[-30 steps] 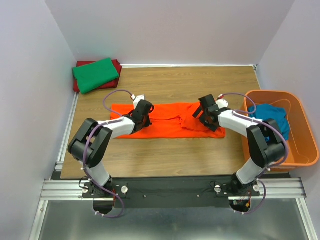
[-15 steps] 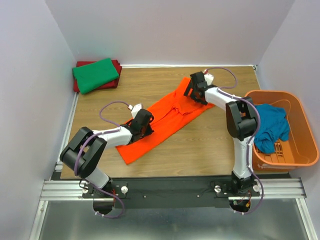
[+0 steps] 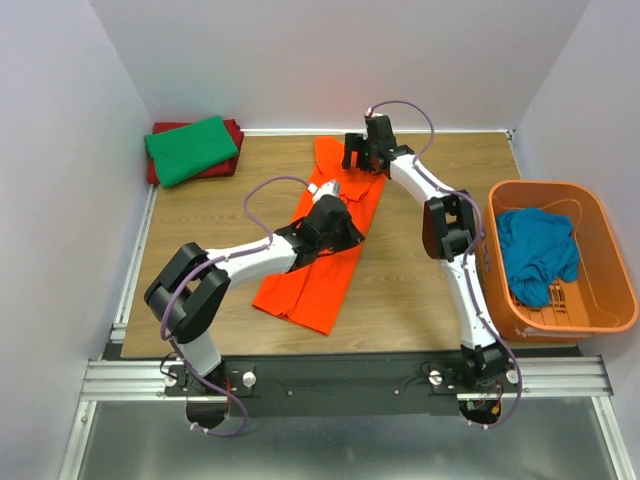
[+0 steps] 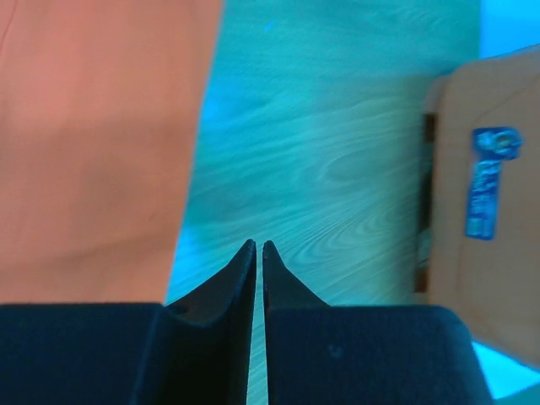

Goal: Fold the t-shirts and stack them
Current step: Rotate the tshirt 90 degrees

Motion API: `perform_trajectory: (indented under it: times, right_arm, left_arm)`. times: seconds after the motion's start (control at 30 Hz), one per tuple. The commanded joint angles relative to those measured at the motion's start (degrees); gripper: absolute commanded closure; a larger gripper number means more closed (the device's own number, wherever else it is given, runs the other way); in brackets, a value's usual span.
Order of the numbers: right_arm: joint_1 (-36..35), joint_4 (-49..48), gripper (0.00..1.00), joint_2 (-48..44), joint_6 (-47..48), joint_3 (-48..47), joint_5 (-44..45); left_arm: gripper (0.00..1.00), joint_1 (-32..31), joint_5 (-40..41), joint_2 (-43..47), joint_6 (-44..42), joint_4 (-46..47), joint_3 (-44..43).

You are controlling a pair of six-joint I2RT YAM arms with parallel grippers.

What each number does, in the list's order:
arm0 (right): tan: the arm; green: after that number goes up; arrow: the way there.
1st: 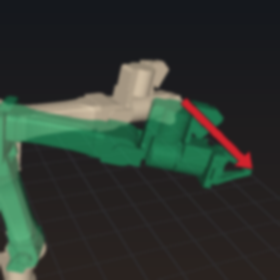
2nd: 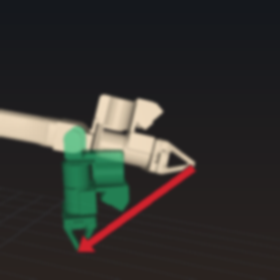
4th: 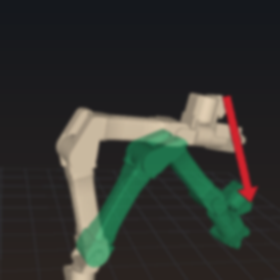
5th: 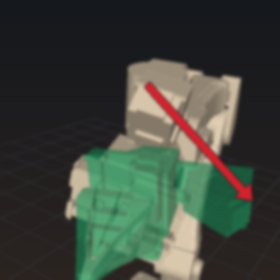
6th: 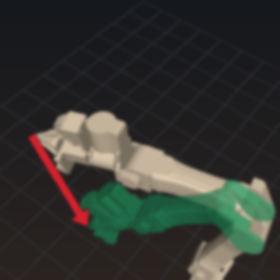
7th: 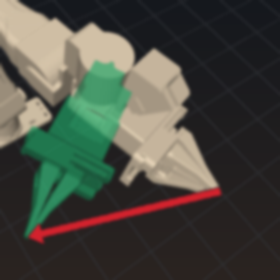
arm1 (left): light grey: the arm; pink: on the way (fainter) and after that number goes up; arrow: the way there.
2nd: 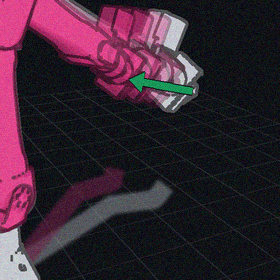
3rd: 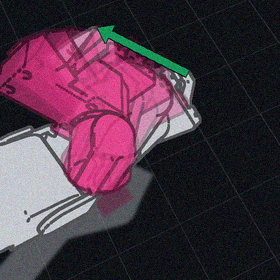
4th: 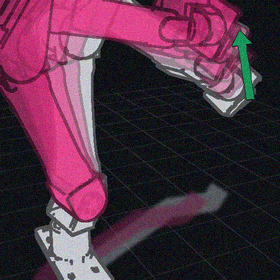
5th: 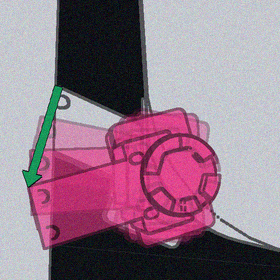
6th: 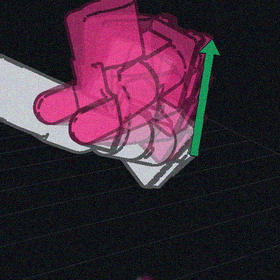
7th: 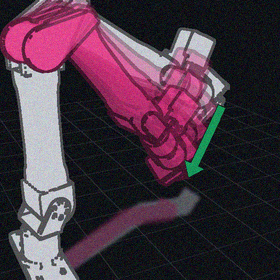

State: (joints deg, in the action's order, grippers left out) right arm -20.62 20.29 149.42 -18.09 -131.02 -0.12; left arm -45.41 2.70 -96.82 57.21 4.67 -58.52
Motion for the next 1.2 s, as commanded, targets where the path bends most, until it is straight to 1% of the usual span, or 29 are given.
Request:
perform_trajectory:
  times: [0.0, 0.07, 0.1, 0.23, 0.3, 0.47, 0.53, 0.57, 0.7, 0.77, 0.87, 0.93, 1.03, 1.1, 1.17]
  right_arm:
    - [-0.1, 8.4, 0.00, 3.9, 5.9, -2.4, -5.2]
    - [0.0, 8.4, 0.00, 2.3, 5.9, -3.1, -4.6]
    - [-0.1, 8.4, 0.00, 0.0, 5.3, -2.7, -3.4]
    - [-0.1, 8.4, 0.00, -6.8, 3.3, 0.3, -1.2]
    - [-0.2, 8.4, 0.00, -10.4, 1.2, 4.5, -1.0]
    - [-1.9, 8.4, 0.00, -15.3, -2.0, 16.7, -0.1]
    - [-2.7, 8.3, 0.00, -15.7, -3.1, 19.6, -0.1]
    - [-3.1, 8.4, 0.00, -15.7, -3.5, 20.5, 1.2]
    - [-4.8, 7.9, 0.00, -14.3, -6.0, 24.5, 3.4]
    - [-4.8, 7.9, 0.03, -13.3, -6.3, 24.9, 3.9]
    - [-4.8, 7.9, 0.04, -12.8, -7.0, 24.9, 7.0]
    - [-4.8, 7.9, 0.04, -11.8, -6.2, 24.2, 8.1]
    - [-4.7, 8.0, 0.04, -9.8, -4.8, 20.7, 8.7]
    - [-4.6, 7.8, 0.04, -8.6, -3.0, 19.4, 8.6]
    - [-4.7, 7.6, 0.04, -7.0, -1.6, 17.7, 7.9]
  left_arm:
    - [0.85, 1.5, 1.0, 2.1, -4.6, -3.1, -2.6]
    - [0.84, 3.6, 3.8, 3.9, -6.8, -6.0, -1.4]
    - [0.84, 4.4, 4.8, 4.5, -7.6, -8.4, -0.6]
    - [0.85, 6.7, 9.3, 7.7, -9.8, -11.1, 5.2]
    - [0.85, 6.7, 12.5, 9.8, -10.4, -11.5, 8.4]
    - [0.86, 7.0, 15.6, 11.6, -11.0, -12.9, 11.4]
    - [0.86, 7.0, 16.5, 11.7, -11.2, -13.3, 11.9]
    - [0.86, 7.0, 17.1, 11.4, -11.2, -13.7, 12.3]
    - [0.89, 6.9, 16.2, 9.4, -10.7, -13.5, 14.3]
    - [0.90, 6.2, 15.1, 8.8, -9.8, -12.9, 15.7]
    - [0.90, 5.2, 13.4, 8.9, -7.5, -12.1, 18.3]
    - [0.90, 4.4, 11.6, 9.5, -4.3, -10.4, 19.9]
    - [0.90, 0.8, 7.6, 9.2, 0.6, -7.7, 21.8]
    - [0.91, -2.8, 6.9, 8.5, 3.2, -6.7, 21.2]
    - [0.90, -4.6, 6.1, 7.5, 4.3, -6.3, 20.0]
